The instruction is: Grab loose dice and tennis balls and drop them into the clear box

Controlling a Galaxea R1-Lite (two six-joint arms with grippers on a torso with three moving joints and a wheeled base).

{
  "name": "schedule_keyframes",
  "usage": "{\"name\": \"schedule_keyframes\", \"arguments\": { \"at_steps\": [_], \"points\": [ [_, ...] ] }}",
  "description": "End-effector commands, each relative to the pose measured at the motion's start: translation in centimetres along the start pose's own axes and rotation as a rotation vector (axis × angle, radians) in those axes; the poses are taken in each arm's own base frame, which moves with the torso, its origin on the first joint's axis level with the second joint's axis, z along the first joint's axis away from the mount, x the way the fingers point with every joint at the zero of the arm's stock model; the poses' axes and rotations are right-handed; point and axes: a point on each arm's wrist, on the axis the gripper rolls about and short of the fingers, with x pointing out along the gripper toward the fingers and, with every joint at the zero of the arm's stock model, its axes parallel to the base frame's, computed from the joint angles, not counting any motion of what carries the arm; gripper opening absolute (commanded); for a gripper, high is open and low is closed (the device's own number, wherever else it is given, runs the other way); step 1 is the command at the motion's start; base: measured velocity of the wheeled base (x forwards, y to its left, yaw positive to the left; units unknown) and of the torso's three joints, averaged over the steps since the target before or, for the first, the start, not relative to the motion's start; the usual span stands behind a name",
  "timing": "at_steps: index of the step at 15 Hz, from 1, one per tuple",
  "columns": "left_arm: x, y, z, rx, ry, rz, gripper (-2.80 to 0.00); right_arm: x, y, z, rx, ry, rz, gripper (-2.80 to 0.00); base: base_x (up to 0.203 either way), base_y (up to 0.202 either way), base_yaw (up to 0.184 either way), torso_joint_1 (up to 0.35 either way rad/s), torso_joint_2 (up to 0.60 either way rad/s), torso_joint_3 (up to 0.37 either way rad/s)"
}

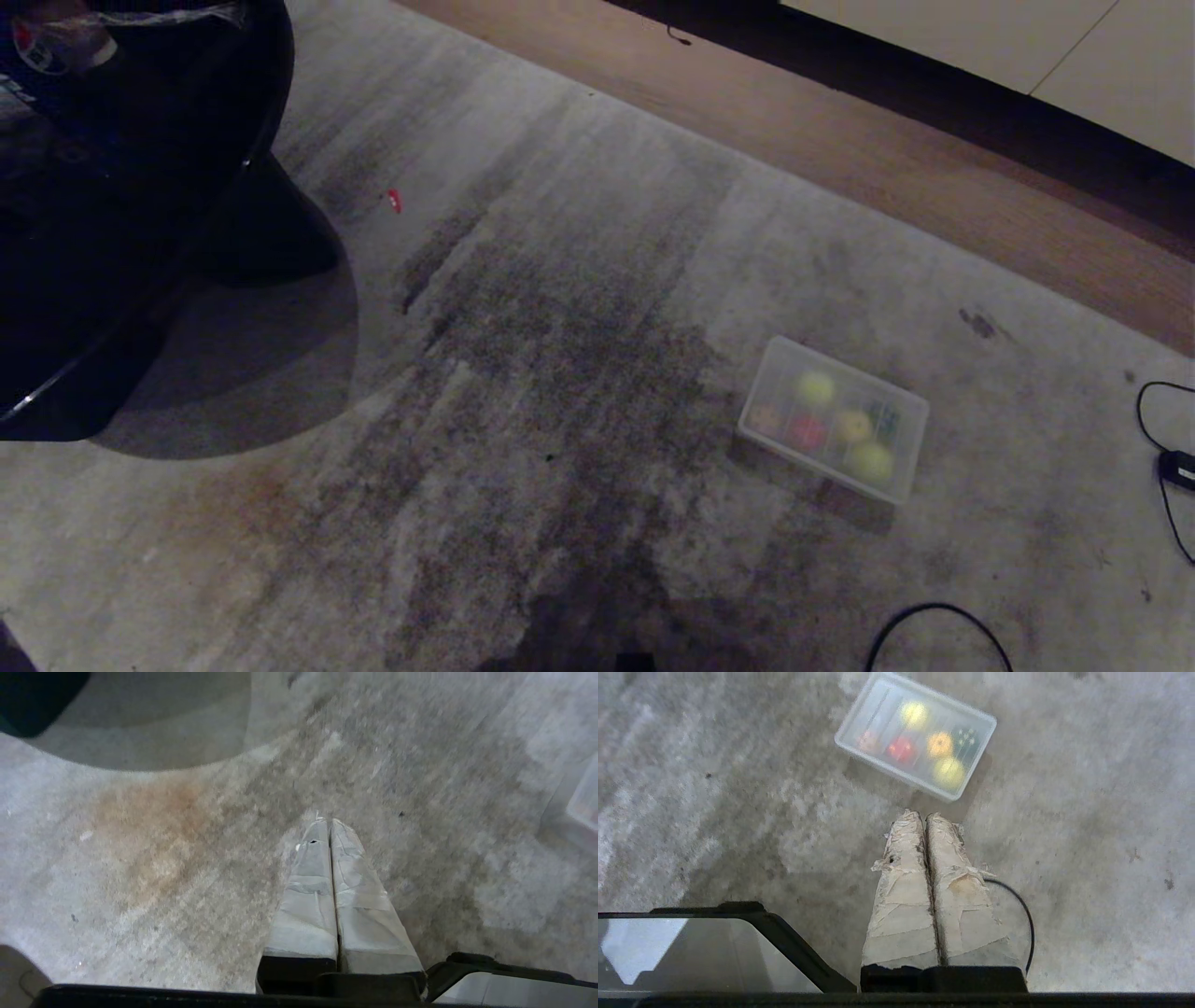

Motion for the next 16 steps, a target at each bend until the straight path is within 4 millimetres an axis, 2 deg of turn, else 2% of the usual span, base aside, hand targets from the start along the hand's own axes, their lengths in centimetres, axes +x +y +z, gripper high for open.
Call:
{"name": "schedule_keyframes", "arguments": {
  "at_steps": [1,16],
  "points": [
    [0.02,0.0,-0.03,0.0,0.002,0.001,-2.8,0.01,0.0,0.0,0.0,0.002,0.001,-2.8,0.0,0.0,0.0,-0.001,-0.01,0.203],
    [0.02,0.0,-0.03,-0.001,0.002,0.001,-2.8,0.01,0.0,0.0,0.0,0.002,0.002,-2.8,0.0,0.0,0.0,0.004,0.0,0.202]
  ]
}}
